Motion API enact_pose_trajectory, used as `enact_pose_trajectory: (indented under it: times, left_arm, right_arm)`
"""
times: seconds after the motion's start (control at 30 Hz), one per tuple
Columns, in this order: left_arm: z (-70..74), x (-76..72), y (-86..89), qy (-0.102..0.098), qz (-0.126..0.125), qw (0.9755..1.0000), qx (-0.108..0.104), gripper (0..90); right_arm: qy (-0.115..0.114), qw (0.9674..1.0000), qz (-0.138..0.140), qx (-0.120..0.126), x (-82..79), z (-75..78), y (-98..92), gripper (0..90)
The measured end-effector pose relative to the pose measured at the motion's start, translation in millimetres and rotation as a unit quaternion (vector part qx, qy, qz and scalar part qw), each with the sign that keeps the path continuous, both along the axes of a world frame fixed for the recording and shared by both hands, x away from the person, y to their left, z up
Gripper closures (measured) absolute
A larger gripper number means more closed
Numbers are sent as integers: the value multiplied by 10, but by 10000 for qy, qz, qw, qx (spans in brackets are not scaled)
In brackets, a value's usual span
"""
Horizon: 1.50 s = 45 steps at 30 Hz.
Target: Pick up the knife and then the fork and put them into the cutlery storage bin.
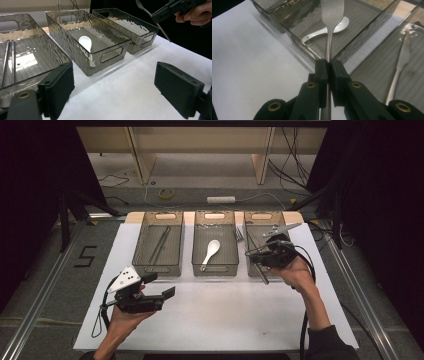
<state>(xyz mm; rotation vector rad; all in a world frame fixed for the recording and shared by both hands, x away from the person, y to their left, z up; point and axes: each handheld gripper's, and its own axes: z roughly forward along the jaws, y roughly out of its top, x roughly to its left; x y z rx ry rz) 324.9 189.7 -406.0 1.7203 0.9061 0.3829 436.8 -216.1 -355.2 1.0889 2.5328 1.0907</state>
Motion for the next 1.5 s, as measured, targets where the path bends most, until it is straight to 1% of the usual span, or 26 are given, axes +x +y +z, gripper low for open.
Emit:
enact_pose_trajectory:
  times: [0.1, 0.2, 0.3, 0.33, 0.43, 0.5, 0.6, 0.63, 0.73, 0.8, 0.93, 0.97, 1.17, 1.27, 1.43, 1.5]
  left_arm:
    - [1, -4, -1, -3, -19, 10000, 24, 157]
    - [1, -4, 0, -2, -8, 10000, 5, 157]
    - [1, -3, 1, -6, -14, 10000, 16, 157]
    - [1, -4, -2, -1, 1, 10000, -13, 157]
    - [-1, -1, 1, -1, -17, 10000, 21, 157]
    - [1, -3, 0, -4, 3, 10000, -17, 157]
    - [-2, -2, 2, 0, -4, 10000, 1, 157]
    - [-1, -2, -2, -4, 6, 10000, -27, 157]
    - [-2, -1, -1, -2, -4, 10000, -10, 157]
    - [-1, -1, 1, 0, -18, 10000, 7, 157]
    - [-1, -3, 0, -5, -16, 10000, 2, 157]
    - [0, -4, -1, 1, -2, 10000, -29, 157]
    - [-1, -4, 1, 1, -6, 10000, -35, 157]
    - [-1, -4, 1, 1, -5, 10000, -35, 157]
    - [-1, -5, 3, 0, -16, 10000, -10, 158]
    - [0, -6, 3, -2, -16, 10000, -8, 157]
  right_arm:
    - [-11, 9999, -113, 3, 38, 29, -72, 856]
    - [-17, 9997, -236, -1, 101, 58, -133, 857]
    - [-29, 9994, -354, 31, 184, 101, -187, 857]
    - [-37, 9992, -396, 43, 214, 119, -205, 856]
    - [-51, 9985, -543, 43, 314, 165, -254, 857]
    - [-57, 9980, -628, 63, 380, 189, -285, 857]
    - [-47, 9969, -784, 36, 477, 198, -327, 857]
    - [-36, 9966, -819, 25, 508, 195, -343, 857]
    - [-1, 9957, -923, 10, 584, 185, -379, 857]
    - [32, 9953, -966, -26, 630, 169, -390, 857]
    - [59, 9932, -1160, -110, 742, 92, -409, 857]
    - [80, 9926, -1207, -127, 768, 71, -413, 857]
    - [167, 9899, -1397, -191, 894, -35, -455, 858]
    - [227, 9888, -1450, -275, 928, -93, -470, 858]
    - [304, 9876, -1496, -351, 936, -192, -490, 858]
    - [321, 9874, -1513, -347, 932, -231, -500, 858]
